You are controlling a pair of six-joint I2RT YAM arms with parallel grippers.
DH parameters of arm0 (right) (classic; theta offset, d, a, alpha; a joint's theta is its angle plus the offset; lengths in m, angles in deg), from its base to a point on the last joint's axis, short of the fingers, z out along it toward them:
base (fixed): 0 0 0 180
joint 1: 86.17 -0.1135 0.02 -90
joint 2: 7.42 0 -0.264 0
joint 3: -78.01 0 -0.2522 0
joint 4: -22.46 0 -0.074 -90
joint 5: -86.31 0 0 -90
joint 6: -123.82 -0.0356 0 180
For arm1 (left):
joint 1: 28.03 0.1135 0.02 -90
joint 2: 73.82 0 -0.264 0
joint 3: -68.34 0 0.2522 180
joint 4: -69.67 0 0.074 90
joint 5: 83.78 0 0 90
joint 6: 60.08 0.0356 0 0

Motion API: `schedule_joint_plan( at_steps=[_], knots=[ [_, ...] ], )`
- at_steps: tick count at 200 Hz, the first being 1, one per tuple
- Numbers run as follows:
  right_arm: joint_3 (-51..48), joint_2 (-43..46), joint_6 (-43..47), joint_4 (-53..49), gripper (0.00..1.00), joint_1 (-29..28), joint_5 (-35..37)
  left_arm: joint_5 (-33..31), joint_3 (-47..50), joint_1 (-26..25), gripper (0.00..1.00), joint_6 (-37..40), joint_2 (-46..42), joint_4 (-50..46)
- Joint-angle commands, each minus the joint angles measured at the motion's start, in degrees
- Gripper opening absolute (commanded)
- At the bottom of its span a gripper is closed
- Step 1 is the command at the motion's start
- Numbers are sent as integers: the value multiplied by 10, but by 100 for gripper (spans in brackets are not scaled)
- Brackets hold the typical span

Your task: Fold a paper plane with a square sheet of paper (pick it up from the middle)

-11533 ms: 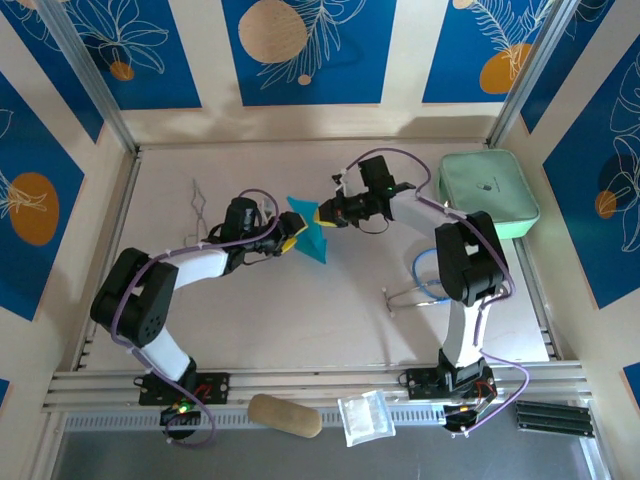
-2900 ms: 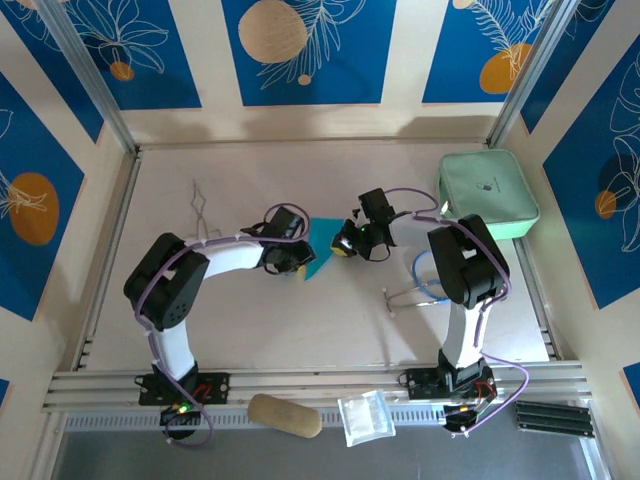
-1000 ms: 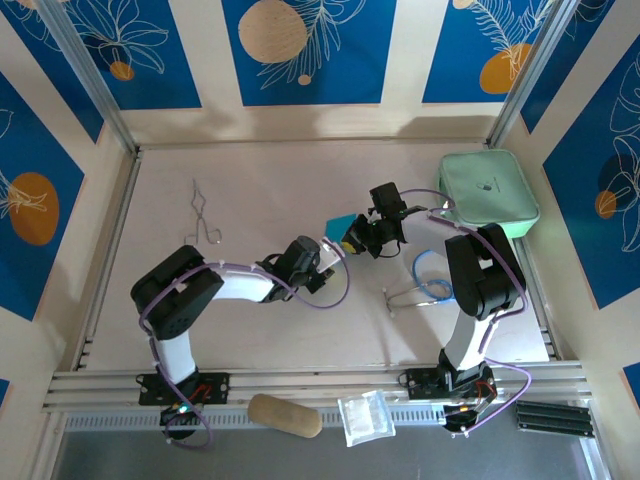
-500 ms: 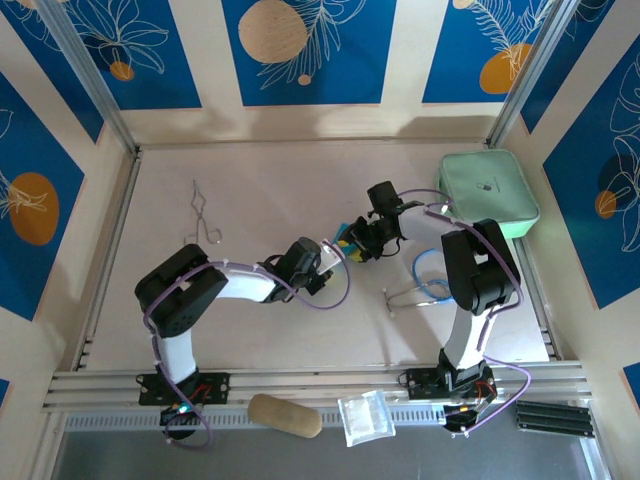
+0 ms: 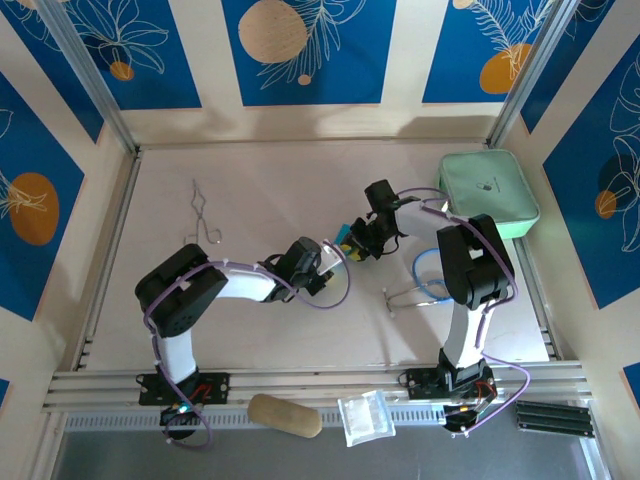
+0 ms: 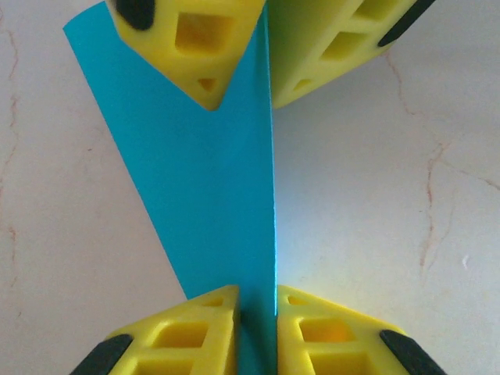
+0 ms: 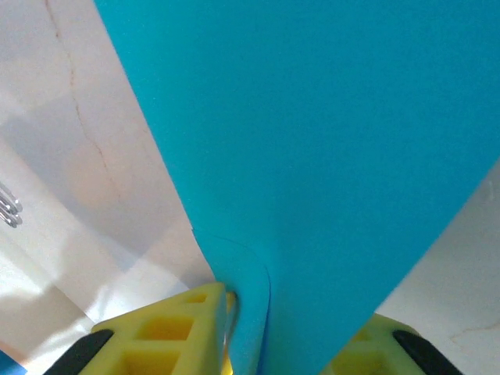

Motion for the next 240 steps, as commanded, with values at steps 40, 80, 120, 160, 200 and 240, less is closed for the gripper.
schedule_joint_plan(
  at_steps=[40, 80, 120, 160, 200, 240],
  knots=[
    [16, 12, 32, -21, 41, 8, -8, 87, -32, 22, 16, -65, 9, -61],
    [12, 46, 55, -11, 54, 26, 2, 135, -53, 41, 14, -115, 7, -108],
    [16, 49, 71, -23, 57, 42, -12, 145, -53, 49, 15, -125, 6, -109],
    [23, 21, 59, -53, 57, 34, -44, 131, -55, 50, 15, -99, 9, -110],
    [27, -6, 43, -51, 57, 15, -63, 118, -63, 50, 16, -71, 14, -121],
    [35, -32, 39, -54, 49, 9, -74, 107, -62, 49, 18, -44, 8, -122]
  ],
)
